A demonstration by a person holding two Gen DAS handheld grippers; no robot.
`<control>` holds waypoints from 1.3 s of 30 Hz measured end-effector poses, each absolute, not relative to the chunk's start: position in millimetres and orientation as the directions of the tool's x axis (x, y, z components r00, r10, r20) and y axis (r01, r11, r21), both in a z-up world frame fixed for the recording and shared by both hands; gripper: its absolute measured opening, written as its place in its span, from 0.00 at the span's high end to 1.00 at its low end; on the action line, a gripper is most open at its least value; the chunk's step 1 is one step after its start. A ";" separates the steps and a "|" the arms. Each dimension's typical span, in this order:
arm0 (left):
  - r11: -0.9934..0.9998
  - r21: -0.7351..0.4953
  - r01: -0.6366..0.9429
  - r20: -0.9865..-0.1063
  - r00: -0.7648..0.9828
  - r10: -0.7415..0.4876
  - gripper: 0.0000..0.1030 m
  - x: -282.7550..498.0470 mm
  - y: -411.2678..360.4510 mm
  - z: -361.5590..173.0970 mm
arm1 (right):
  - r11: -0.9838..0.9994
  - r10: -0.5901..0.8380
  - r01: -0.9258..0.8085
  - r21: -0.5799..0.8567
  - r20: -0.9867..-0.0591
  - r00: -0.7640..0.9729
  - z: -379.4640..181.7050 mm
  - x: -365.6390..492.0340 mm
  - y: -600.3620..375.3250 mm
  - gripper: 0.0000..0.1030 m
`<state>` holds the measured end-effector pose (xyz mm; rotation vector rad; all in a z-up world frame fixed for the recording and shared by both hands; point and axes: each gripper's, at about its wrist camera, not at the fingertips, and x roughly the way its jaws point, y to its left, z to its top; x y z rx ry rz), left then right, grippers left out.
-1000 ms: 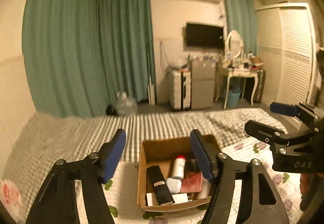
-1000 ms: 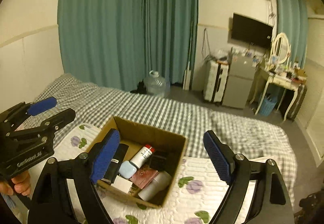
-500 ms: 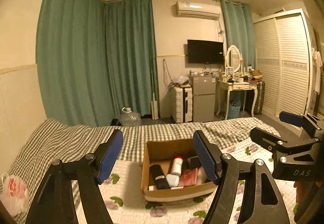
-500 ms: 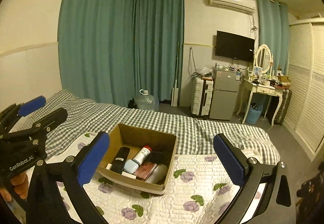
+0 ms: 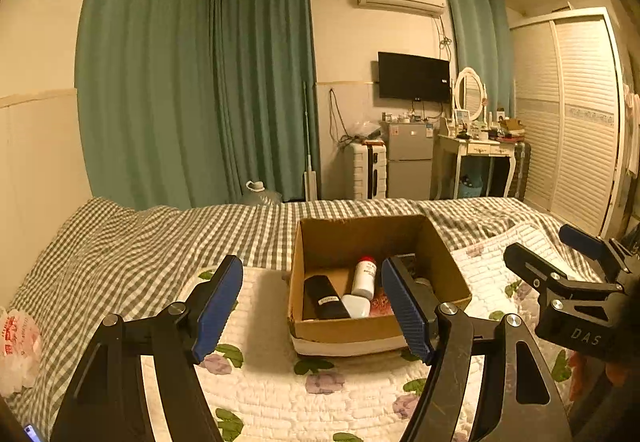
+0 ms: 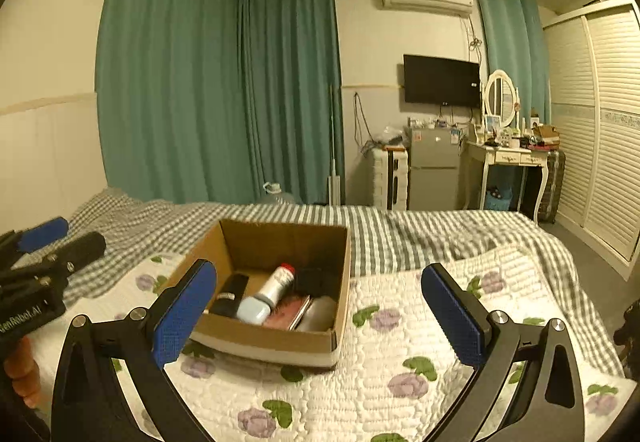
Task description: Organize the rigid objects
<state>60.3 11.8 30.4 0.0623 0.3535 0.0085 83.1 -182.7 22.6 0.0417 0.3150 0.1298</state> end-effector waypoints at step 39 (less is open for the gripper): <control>0.999 0.039 0.035 -0.398 0.917 -0.017 0.27 60.8 13.1 23.2 | 0.991 0.127 -0.105 0.086 -0.328 0.936 15.1 85.4 -186.9 0.00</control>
